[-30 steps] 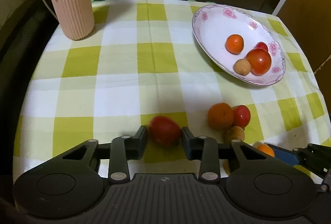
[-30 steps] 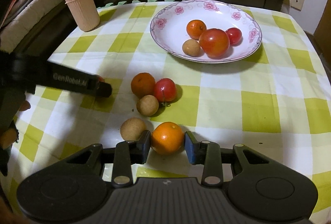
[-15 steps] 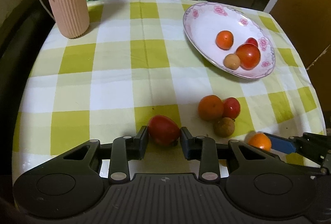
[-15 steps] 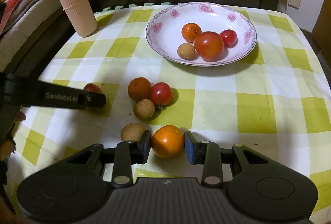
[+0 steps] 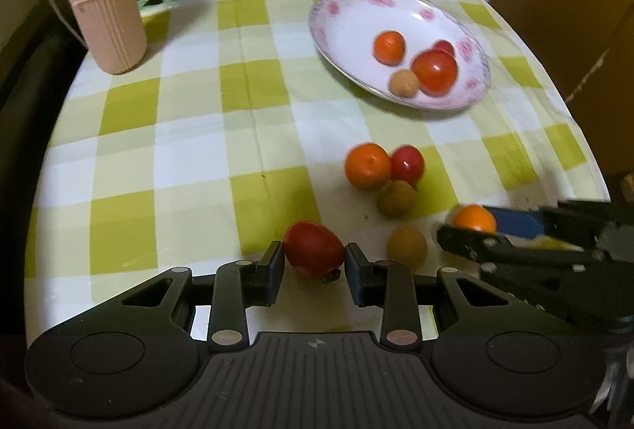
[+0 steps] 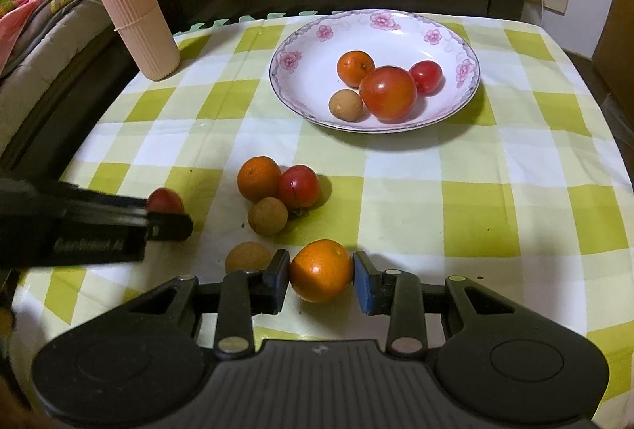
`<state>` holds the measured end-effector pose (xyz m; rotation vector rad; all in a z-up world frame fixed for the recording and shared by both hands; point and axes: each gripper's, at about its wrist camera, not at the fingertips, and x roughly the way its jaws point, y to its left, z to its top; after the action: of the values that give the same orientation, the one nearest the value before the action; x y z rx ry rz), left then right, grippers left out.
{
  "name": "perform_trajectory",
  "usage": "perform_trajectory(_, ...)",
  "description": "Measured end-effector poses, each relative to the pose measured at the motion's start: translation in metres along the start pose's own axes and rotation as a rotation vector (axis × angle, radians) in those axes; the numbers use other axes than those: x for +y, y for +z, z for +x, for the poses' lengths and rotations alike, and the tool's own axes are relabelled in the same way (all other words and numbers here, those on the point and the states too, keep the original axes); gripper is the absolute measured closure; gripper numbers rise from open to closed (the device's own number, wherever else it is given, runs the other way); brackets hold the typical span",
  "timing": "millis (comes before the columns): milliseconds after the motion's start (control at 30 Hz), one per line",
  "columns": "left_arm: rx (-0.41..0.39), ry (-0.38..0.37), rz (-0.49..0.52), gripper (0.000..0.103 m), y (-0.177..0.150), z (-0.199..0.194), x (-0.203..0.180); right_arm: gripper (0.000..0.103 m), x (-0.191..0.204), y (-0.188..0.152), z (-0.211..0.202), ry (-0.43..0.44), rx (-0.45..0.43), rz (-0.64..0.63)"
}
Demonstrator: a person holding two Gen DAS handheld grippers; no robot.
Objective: Organize fruits
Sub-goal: 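Lift the tangerine and red tomato and carry both toward the white bowl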
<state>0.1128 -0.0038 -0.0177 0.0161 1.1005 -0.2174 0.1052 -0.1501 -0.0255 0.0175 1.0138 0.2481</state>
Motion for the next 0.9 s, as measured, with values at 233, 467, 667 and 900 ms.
perform_trajectory(233, 0.018, 0.014, 0.014, 0.062, -0.006, 0.005, -0.002, 0.07, -0.001, -0.005, -0.001, -0.016, 0.015, -0.014)
perform_trajectory(467, 0.036, 0.022, 0.049, 0.061, -0.018, 0.005, -0.01, 0.07, -0.001, -0.008, 0.001, -0.018, 0.031, -0.022)
perform_trajectory(667, 0.033, 0.025, 0.045, 0.06, -0.017, 0.008, -0.01, 0.07, 0.001, -0.009, 0.001, -0.017, 0.036, -0.034)
perform_trajectory(900, 0.021, 0.032, 0.054, 0.055, -0.018, 0.008, -0.011, 0.07, 0.001, -0.008, 0.002, -0.014, 0.041, -0.038)
